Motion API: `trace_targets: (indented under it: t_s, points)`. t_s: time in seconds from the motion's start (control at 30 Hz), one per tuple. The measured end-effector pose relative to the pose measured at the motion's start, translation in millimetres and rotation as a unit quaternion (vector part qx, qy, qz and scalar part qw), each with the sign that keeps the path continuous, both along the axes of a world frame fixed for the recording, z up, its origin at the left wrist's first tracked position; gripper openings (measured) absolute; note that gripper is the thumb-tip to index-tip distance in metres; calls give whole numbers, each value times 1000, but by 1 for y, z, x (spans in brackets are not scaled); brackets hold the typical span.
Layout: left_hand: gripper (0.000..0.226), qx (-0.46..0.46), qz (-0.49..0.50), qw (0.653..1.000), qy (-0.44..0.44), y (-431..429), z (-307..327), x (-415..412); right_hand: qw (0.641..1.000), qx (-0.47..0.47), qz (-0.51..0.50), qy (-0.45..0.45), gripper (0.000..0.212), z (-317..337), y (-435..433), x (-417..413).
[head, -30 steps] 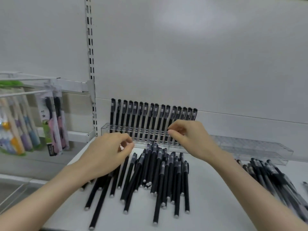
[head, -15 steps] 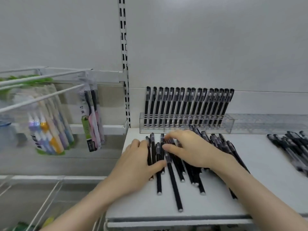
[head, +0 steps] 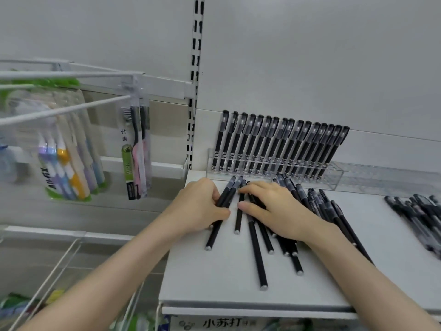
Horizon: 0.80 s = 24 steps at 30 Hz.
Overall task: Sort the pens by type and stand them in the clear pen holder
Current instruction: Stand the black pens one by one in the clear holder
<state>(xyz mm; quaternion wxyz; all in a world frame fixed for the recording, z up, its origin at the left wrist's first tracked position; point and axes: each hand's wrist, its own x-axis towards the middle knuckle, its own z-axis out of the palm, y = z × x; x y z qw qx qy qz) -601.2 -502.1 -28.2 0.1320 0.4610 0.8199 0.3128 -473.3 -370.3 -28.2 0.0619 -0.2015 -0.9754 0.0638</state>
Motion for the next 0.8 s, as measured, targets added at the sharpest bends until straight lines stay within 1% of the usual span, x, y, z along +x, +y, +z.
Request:
trace_targets:
  t_s: [0.1, 0.2, 0.27, 0.3, 0.37, 0.43, 0.47, 0.53, 0.6, 0.63, 0.7, 0.8]
  points:
    - [28, -20, -19, 1000, 6, 4, 3, -5, 1000, -4, 1, 1, 47, 0, 0, 0]
    - [25, -51, -40, 998, 16, 5, 10, -7, 1000, -5, -2, 2, 47, 4, -4, 1]
    - [27, -36, -48, 998, -2, 1, 11, -11, 1000, -20, 2, 18, 45, 11, -7, 3]
    - [25, -11, -51, 998, -31, -3, 10, -13, 999, -35, 7, 32, 43, 15, -8, 5]
    - [16, 62, -73, 987, -127, -12, 7, -12, 993, -92, 12, 71, 44, 21, -10, 5]
    - [8, 137, -111, 962, -209, -17, 7, -7, 974, -189, 14, 122, 46, 29, -13, 2]
    - [10, 173, -126, 950, -229, -17, 6, -4, 958, -240, 18, 154, 41, 34, -15, -1]
    - [15, 245, -127, 928, -249, -13, 6, -3, 920, -315, 30, 232, 25, 44, -19, -7]
    - [18, 298, -108, 915, -250, -6, 5, -3, 885, -354, 37, 300, 14, 52, -21, -14]
    - [18, 317, -99, 910, -248, -3, 5, -3, 874, -363, 37, 321, 13, 56, -22, -18]
    - [15, 351, -79, 899, -250, 3, 4, -5, 862, -364, 35, 350, 12, 62, -19, -28]
    - [12, 390, -24, 891, -231, 10, -1, -12, 844, -341, 12, 414, 11, 71, -10, -42]
